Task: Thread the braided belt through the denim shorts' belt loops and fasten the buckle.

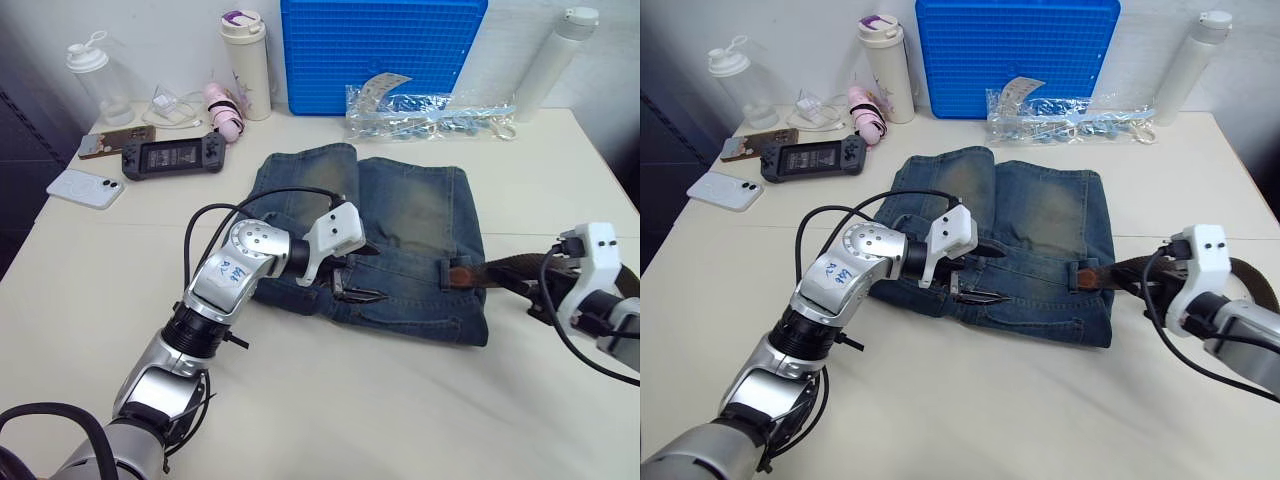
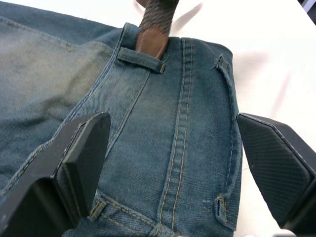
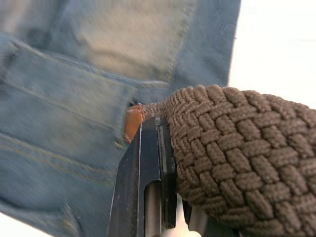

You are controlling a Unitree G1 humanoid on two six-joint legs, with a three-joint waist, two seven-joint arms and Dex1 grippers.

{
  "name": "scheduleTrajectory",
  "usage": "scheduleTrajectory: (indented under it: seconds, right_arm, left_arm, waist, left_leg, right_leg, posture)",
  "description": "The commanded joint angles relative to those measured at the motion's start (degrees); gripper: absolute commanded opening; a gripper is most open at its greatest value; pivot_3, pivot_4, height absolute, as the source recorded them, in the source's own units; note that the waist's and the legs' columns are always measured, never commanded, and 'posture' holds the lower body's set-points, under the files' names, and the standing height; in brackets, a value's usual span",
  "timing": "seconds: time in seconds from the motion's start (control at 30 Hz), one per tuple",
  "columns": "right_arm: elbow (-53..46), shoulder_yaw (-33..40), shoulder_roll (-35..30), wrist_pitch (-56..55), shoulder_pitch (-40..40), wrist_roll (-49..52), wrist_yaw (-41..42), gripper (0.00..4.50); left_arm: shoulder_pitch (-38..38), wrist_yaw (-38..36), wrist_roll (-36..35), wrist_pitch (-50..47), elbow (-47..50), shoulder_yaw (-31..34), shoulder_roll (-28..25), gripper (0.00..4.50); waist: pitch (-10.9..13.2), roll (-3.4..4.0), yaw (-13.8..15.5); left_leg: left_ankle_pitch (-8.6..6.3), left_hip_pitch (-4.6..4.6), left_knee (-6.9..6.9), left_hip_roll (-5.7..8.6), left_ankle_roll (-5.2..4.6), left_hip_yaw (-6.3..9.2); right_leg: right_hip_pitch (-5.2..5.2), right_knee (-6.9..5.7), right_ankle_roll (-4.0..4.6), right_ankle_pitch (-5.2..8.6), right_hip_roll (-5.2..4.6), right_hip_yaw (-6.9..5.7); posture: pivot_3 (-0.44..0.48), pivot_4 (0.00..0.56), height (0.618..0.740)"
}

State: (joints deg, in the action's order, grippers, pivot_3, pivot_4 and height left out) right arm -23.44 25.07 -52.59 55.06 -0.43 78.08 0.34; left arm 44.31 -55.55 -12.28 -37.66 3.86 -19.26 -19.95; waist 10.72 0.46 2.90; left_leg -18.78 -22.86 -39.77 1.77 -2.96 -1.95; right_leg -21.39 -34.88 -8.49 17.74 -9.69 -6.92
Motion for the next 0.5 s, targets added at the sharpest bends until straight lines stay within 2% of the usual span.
scheduleTrajectory:
  seconds: [0.03,0.27,0.37,0.5]
  right_arm:
    - [1.46,-0.89,2.55,-0.83,-2.36,-1.48,0.64,0.00]
    - [6.84,-7.08,9.29,-0.13,-7.79,-5.73,4.17,0.00]
    - [8.70,-8.58,12.92,-0.23,-9.28,-7.69,4.17,0.00]
    - [9.71,-7.94,16.74,0.15,-9.26,-8.70,2.84,0.00]
  left_arm:
    - [0.24,0.26,-0.34,0.27,2.04,-0.13,-0.01,4.43]
    - [0.71,0.91,1.54,3.21,0.24,-1.46,0.00,4.43]
    - [0.90,2.54,5.01,8.98,-3.55,-3.73,1.35,4.43]
    - [2.47,7.09,13.86,24.92,-12.74,-8.43,4.04,4.43]
  waist:
    - [0.00,0.00,-0.03]
    - [-0.01,0.01,-0.19]
    - [-0.02,0.00,-0.26]
    - [-0.03,0.00,-0.18]
  left_leg:
    - [0.00,0.00,0.00,0.00,0.00,-0.01]
    - [0.01,0.01,-0.01,0.00,0.01,-0.01]
    - [0.01,0.03,-0.01,0.00,0.01,-0.03]
    - [0.01,0.04,-0.01,0.01,0.02,-0.04]
  right_leg:
    - [0.00,-0.01,0.00,0.00,0.00,0.00]
    - [-0.03,-0.07,0.00,0.00,0.02,0.00]
    - [-0.03,-0.09,0.00,0.00,0.02,0.02]
    - [-0.04,-0.11,0.00,0.00,0.02,0.02]
  posture:
    - [0.000,0.150,0.693]
    - [0.000,0.150,0.693]
    - [0.000,0.150,0.693]
    - [0.000,0.150,0.693]
